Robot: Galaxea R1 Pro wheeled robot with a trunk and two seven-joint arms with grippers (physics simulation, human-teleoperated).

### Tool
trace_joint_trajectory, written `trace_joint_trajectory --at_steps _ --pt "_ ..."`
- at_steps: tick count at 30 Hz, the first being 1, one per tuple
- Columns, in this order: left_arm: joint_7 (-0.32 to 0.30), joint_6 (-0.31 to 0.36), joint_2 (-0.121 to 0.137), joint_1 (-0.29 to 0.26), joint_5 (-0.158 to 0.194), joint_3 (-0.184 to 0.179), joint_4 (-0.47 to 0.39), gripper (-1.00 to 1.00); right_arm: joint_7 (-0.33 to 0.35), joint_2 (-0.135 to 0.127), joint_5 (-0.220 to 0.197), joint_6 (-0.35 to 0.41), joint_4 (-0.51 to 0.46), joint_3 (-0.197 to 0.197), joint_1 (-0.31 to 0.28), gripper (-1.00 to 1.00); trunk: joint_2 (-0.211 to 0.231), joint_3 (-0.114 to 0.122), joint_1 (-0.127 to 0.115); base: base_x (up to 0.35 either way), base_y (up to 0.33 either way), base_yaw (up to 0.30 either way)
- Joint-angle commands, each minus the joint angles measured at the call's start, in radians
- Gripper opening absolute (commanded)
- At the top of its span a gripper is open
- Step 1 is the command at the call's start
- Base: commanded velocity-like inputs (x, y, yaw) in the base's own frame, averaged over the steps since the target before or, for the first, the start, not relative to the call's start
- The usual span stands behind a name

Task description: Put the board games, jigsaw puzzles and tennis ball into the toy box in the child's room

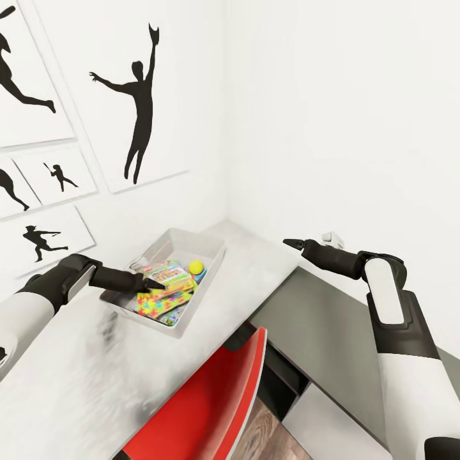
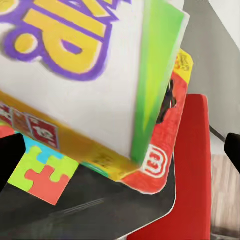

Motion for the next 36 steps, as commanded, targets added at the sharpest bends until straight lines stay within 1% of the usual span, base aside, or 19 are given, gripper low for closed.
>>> trace_joint_trajectory --at_steps 1,4,8,11,18,20,22,24,25,26,27,31,33,36 --pt "-0.001 0.006 0.001 -0.001 0.006 -0.005 0.0 1.0 0.0 0.0 0.0 0.005 0.0 -0.001 -0.001 1.0 -0.002 -0.002 0.0 0.0 0.0 0.0" --pt "0.0 0.005 0.002 -0.001 0.006 -0.005 0.0 1.0 0.0 0.0 0.0 0.005 0.0 -0.001 -0.001 1.0 -0.002 -0.002 0.0 0.0 0.0 0.0" --pt "0.001 0.004 0.009 -0.001 0.006 -0.004 0.0 1.0 0.0 0.0 0.0 0.005 0.004 -0.001 -0.001 1.0 -0.002 -0.002 0.0 0.0 0.0 0.0" --pt "0.001 0.004 0.027 -0.001 0.006 0.0 0.0 1.0 0.0 0.0 0.0 0.005 0.005 -0.001 -0.001 1.0 -0.002 -0.002 0.0 0.0 0.0 0.0" --pt "-0.009 0.0 0.081 -0.001 0.011 0.01 -0.001 1.0 0.002 0.0 0.0 0.005 0.005 -0.001 -0.001 1.0 -0.002 -0.002 0.0 0.0 0.0 0.0" --pt "-0.013 0.0 0.088 -0.001 0.014 0.014 -0.002 1.0 0.003 0.0 0.0 0.005 0.003 -0.001 -0.001 1.0 -0.002 -0.002 0.0 0.0 0.0 0.0" --pt "-0.021 0.0 0.091 -0.001 0.016 0.032 -0.004 1.0 0.003 0.0 0.0 0.005 0.0 -0.001 -0.001 1.0 -0.002 -0.001 0.0 0.0 0.0 0.0" --pt "-0.041 -0.001 0.092 -0.001 0.016 0.051 -0.005 1.0 0.003 0.0 0.0 0.005 -0.001 -0.002 -0.001 1.0 -0.002 0.001 0.0 0.0 0.0 0.0" --pt "-0.073 -0.011 0.093 0.0 0.017 0.067 -0.006 1.0 0.004 -0.001 0.0 0.005 -0.001 -0.002 -0.002 1.0 -0.002 0.002 0.0 -0.053 0.0 0.0" --pt "-0.099 -0.023 0.093 0.0 0.016 0.073 -0.006 1.0 0.004 -0.001 0.0 0.005 -0.002 -0.004 -0.003 1.0 -0.002 0.004 0.0 -0.114 0.0 0.0" --pt "-0.112 -0.029 0.093 0.0 0.016 0.076 -0.006 1.0 0.004 -0.001 0.0 0.005 -0.002 -0.005 -0.004 1.0 -0.002 0.005 0.0 -0.145 0.007 0.0" --pt "-0.212 -0.054 0.093 0.001 0.014 0.083 -0.006 1.0 0.006 -0.001 -0.001 0.005 -0.002 -0.032 -0.005 1.0 -0.002 0.011 0.0 -0.171 0.056 0.0" --pt "-0.234 -0.059 0.093 0.001 0.015 0.084 -0.006 1.0 0.006 -0.001 -0.002 0.005 -0.002 -0.041 -0.006 1.0 -0.002 0.015 0.0 -0.055 0.022 -0.002" --pt "-0.245 -0.067 0.093 0.003 0.015 0.085 -0.006 1.0 0.006 -0.001 -0.002 0.005 -0.002 -0.045 -0.006 1.0 -0.002 0.019 0.0 -0.02 0.008 -0.041"
